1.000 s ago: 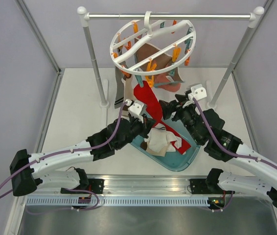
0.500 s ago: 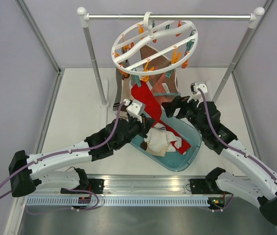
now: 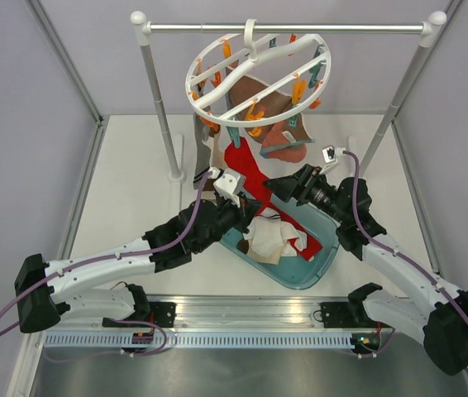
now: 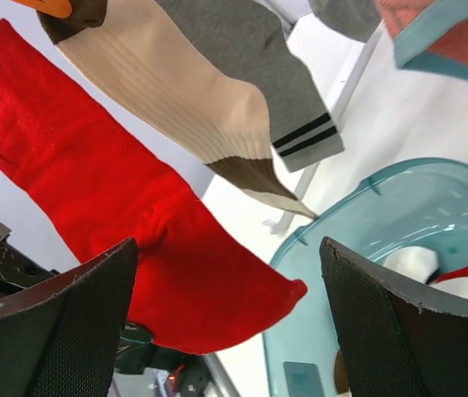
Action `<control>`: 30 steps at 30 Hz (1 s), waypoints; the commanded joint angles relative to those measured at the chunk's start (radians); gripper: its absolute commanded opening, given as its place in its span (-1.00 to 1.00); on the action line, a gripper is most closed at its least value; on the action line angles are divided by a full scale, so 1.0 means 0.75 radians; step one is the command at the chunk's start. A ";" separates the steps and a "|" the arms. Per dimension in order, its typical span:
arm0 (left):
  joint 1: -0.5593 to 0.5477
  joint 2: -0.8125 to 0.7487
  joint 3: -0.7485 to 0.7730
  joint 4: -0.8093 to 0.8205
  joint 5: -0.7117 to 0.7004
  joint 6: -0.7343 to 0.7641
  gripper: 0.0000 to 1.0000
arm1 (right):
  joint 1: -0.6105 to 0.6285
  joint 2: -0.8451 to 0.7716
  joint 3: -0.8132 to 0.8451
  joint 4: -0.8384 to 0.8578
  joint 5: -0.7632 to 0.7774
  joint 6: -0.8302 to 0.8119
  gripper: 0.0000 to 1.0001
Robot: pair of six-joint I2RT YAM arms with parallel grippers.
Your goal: Remove the socks clipped to the hanger
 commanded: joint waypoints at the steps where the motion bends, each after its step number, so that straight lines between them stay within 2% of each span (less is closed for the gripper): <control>1: -0.006 -0.009 0.042 0.014 0.001 0.012 -0.95 | -0.005 0.038 -0.038 0.308 -0.107 0.196 0.86; 7: -0.006 0.011 0.050 0.032 0.015 0.012 -0.95 | -0.005 0.056 -0.061 0.400 -0.113 0.276 0.84; 12: -0.006 0.044 0.069 0.037 0.036 0.010 -0.95 | -0.003 0.054 -0.075 0.443 -0.117 0.315 0.72; 14: -0.006 0.052 0.077 0.039 0.038 0.008 -0.95 | -0.005 0.056 -0.075 0.445 -0.123 0.325 0.61; 23: -0.004 0.068 0.107 0.057 0.062 0.012 -0.95 | -0.003 0.056 -0.069 0.382 -0.137 0.276 0.53; 25: -0.004 0.070 0.118 0.055 0.062 0.016 -0.95 | -0.003 0.050 -0.071 0.386 -0.141 0.280 0.41; 26: -0.004 0.079 0.120 0.049 0.058 0.020 -0.95 | -0.003 0.048 -0.069 0.386 -0.148 0.278 0.17; 30: -0.004 0.103 0.144 0.032 0.046 0.025 -0.95 | -0.003 0.036 -0.063 0.360 -0.152 0.258 -0.22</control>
